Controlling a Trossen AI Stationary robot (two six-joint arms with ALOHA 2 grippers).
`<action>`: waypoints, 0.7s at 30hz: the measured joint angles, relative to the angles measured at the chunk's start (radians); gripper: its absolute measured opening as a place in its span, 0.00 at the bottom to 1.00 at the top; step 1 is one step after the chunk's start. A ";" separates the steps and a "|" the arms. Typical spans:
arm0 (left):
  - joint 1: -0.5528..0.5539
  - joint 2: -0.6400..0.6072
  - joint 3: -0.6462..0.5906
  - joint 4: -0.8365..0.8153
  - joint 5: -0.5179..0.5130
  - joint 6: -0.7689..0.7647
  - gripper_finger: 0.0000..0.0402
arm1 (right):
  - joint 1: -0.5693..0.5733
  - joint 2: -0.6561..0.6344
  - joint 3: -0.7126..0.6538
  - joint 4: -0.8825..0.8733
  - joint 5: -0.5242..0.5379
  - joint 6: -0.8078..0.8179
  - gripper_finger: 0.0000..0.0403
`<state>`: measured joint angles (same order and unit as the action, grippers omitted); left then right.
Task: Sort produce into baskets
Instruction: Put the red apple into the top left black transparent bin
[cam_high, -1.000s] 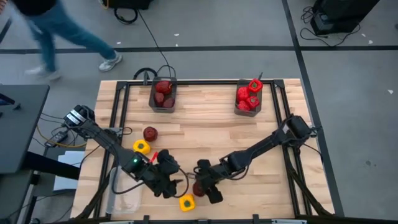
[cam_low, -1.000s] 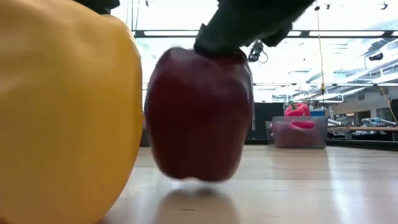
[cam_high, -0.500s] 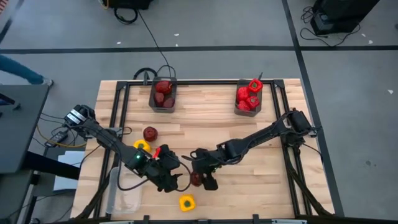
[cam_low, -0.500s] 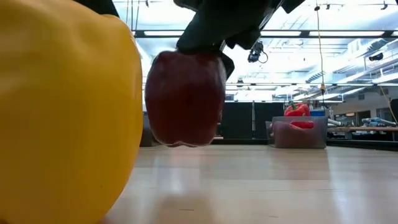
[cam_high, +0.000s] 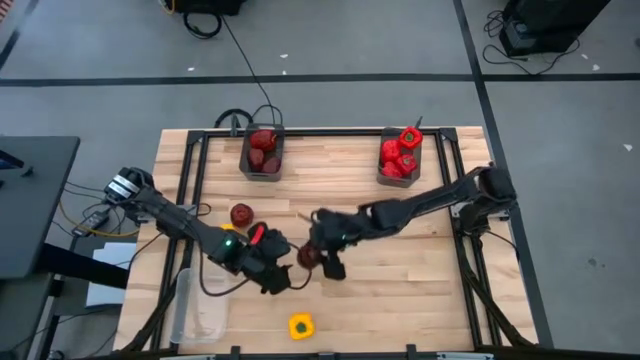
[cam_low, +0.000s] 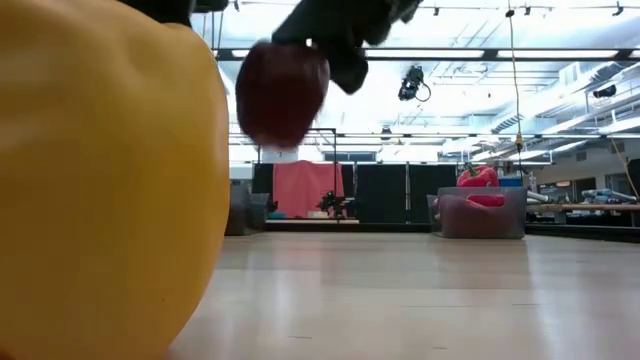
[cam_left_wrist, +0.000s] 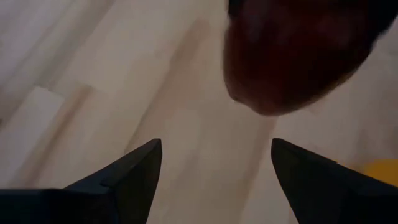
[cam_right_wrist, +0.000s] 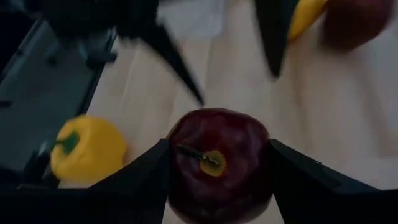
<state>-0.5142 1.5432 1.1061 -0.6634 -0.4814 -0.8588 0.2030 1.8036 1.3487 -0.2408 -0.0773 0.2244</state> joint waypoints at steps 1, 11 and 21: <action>0.010 -0.003 0.000 0.000 0.001 0.013 0.77 | -0.012 -0.019 0.000 -0.001 0.014 -0.013 0.59; 0.103 -0.083 0.002 0.169 -0.068 0.206 0.80 | -0.136 -0.152 0.000 0.000 -0.050 -0.072 0.59; 0.190 -0.100 0.001 0.367 -0.038 0.397 0.97 | -0.196 -0.190 0.000 -0.001 -0.172 -0.123 0.59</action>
<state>-0.3240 1.4433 1.1069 -0.2959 -0.5190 -0.4622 0.0068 1.6138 1.3487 -0.2420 -0.2495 0.1015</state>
